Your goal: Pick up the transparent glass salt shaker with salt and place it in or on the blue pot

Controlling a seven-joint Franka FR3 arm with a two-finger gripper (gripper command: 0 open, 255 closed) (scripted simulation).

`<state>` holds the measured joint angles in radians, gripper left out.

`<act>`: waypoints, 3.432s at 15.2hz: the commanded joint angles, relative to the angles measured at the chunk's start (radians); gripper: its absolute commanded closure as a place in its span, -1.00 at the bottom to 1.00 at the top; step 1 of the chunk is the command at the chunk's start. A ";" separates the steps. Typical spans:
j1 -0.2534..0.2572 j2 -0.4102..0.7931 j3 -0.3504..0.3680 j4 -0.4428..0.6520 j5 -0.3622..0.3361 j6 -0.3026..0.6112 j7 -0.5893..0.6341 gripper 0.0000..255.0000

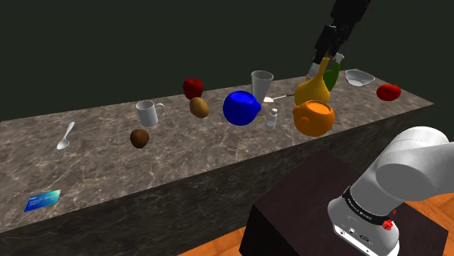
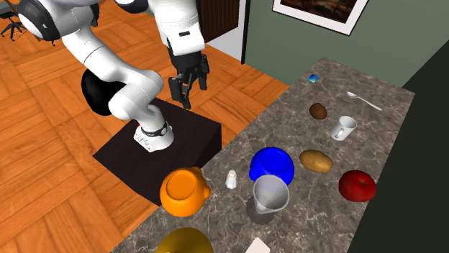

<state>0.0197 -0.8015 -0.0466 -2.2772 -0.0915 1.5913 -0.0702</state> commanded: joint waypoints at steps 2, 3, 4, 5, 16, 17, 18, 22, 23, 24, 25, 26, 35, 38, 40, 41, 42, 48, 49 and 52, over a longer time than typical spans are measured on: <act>-0.004 -0.002 -0.006 -0.035 0.002 0.039 0.006 -1.00; -0.007 -0.002 -0.013 -0.068 0.004 0.078 0.012 -1.00; -0.011 -0.001 -0.020 -0.101 0.006 0.118 0.018 -1.00; -0.014 0.002 -0.026 -0.132 0.007 0.158 0.024 -1.00; -0.039 0.168 -0.103 -0.387 0.041 0.642 0.067 -1.00; -0.038 0.196 -0.111 -0.401 0.047 0.690 0.068 -1.00; -0.036 0.227 -0.119 -0.413 0.054 0.739 0.069 -1.00; -0.017 0.371 -0.158 -0.443 0.101 0.934 0.057 -1.00; -0.007 0.411 -0.171 -0.446 0.120 0.983 0.048 -1.00; 0.005 0.454 -0.184 -0.446 0.143 1.031 0.037 -1.00; 0.021 0.497 -0.199 -0.444 0.171 1.078 0.022 -1.00; 0.034 0.529 -0.211 -0.442 0.195 1.110 0.008 -1.00; 0.095 0.662 -0.242 -0.432 0.304 1.230 -0.070 -1.00; 0.094 0.662 -0.242 -0.432 0.304 1.230 -0.070 -1.00; 0.094 0.662 -0.242 -0.432 0.304 1.230 -0.070 -1.00; 0.094 0.662 -0.242 -0.432 0.304 1.229 -0.070 -1.00; 0.094 0.662 -0.242 -0.432 0.304 1.229 -0.070 1.00; 0.094 0.662 -0.242 -0.433 0.304 1.229 -0.070 1.00; 0.094 0.662 -0.242 -0.433 0.304 1.229 -0.070 1.00; 0.087 0.647 -0.238 -0.431 0.286 1.214 -0.055 1.00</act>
<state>0.1105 -0.1470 -0.2864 -2.7094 0.2041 2.8141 -0.1336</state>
